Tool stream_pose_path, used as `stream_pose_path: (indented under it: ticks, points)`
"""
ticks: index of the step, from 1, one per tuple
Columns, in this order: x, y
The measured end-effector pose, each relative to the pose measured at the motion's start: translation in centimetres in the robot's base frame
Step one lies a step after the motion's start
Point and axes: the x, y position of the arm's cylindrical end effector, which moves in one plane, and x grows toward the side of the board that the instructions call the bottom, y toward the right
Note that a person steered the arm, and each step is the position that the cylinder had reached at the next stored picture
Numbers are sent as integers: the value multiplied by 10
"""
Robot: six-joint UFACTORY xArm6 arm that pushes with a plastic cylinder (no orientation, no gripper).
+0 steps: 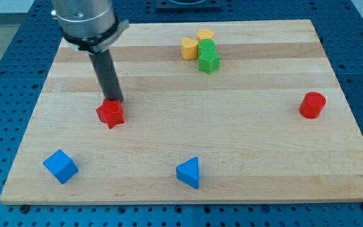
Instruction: Push the blue cube into the red star
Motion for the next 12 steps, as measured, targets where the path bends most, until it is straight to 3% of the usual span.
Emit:
stream_pose_path:
  ticks: [2, 3, 4, 7, 12]
  points:
    - [8, -116]
    - [20, -143]
    - [56, -143]
    - [85, -140]
    - [174, -117]
